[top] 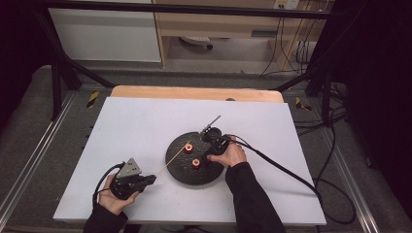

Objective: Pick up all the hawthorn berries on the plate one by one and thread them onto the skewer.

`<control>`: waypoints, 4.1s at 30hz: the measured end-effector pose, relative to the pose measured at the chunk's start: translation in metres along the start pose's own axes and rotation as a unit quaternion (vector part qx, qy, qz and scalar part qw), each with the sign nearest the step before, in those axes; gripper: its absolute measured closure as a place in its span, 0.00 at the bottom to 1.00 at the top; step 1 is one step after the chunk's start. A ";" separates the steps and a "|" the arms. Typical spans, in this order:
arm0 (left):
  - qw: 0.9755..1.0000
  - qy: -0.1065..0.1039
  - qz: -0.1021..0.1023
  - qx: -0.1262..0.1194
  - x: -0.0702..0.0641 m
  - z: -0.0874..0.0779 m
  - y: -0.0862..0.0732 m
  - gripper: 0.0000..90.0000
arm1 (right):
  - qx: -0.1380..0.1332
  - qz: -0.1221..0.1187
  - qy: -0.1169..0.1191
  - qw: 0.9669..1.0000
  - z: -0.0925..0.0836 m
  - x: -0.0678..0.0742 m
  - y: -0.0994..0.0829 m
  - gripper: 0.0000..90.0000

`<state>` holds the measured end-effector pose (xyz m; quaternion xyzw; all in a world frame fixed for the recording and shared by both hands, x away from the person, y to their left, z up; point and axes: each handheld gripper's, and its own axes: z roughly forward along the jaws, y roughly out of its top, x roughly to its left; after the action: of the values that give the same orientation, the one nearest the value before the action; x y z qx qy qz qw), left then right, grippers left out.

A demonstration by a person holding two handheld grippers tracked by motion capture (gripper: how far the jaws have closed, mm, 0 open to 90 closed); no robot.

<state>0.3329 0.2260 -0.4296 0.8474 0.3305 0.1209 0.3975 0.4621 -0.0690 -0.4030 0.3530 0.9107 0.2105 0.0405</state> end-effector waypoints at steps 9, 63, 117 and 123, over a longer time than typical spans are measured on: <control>1.000 -0.001 0.001 0.001 0.000 0.000 0.000 0.98 | 0.029 -0.010 0.006 1.000 0.007 -0.001 0.004 0.64; 0.999 0.015 -0.023 -0.037 -0.022 -0.001 0.003 0.98 | -0.375 0.248 0.116 0.886 -0.045 -0.011 -0.047 0.70; 0.994 0.024 -0.061 -0.084 -0.041 0.012 0.010 0.98 | -0.540 0.330 0.189 0.751 -0.010 0.015 -0.043 0.70; 0.994 0.023 -0.062 -0.086 -0.042 0.012 0.009 0.98 | -0.545 0.329 0.189 0.748 -0.009 0.017 -0.044 0.70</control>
<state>0.3117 0.1869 -0.4283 0.7851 0.3798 0.1433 0.4678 0.4202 -0.0903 -0.4115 0.5017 0.4579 0.7337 -0.0188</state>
